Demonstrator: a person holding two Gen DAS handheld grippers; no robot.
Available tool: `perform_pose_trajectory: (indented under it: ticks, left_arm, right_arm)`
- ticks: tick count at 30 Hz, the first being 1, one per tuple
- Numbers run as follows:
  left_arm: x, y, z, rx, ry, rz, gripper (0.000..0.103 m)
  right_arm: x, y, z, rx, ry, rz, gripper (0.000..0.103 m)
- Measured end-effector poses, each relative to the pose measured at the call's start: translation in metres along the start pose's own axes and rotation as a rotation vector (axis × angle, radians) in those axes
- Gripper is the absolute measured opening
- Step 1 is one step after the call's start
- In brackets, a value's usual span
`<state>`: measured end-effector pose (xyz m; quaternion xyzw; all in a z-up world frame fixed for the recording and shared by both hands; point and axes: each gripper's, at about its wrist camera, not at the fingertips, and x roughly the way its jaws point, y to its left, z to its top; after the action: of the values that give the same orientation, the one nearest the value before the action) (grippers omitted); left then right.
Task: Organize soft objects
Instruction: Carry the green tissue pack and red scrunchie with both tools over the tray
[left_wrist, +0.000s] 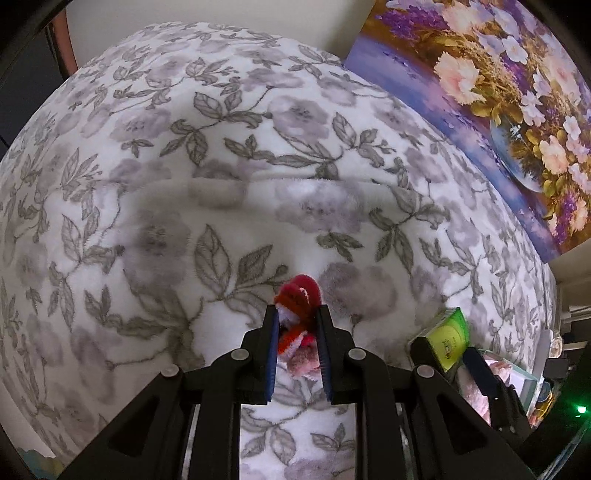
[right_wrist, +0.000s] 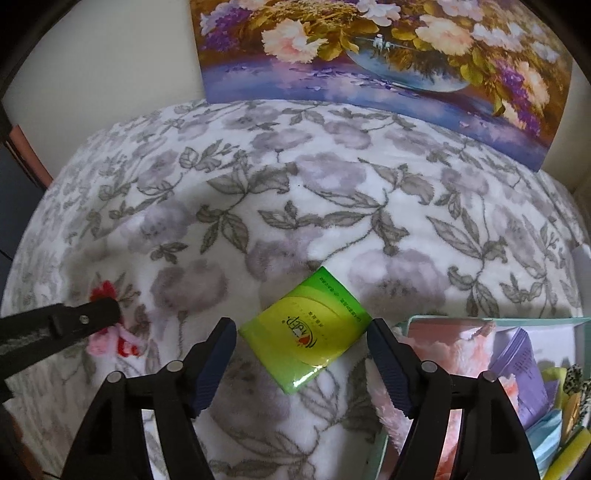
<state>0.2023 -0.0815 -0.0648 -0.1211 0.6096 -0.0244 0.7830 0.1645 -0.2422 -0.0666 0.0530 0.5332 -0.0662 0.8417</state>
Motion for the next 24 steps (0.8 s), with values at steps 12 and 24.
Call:
perform_pose_trajectory:
  ticks: [12, 24]
  left_arm:
    - [-0.002, 0.006, -0.002, -0.02, 0.01, -0.017, 0.02]
    - [-0.026, 0.005, -0.003, -0.008, -0.028, -0.037, 0.02]
  right_arm:
    - [0.015, 0.004, -0.002, 0.051, 0.021, 0.013, 0.068]
    - [-0.014, 0.001, -0.005, 0.06, 0.013, 0.034, 0.066]
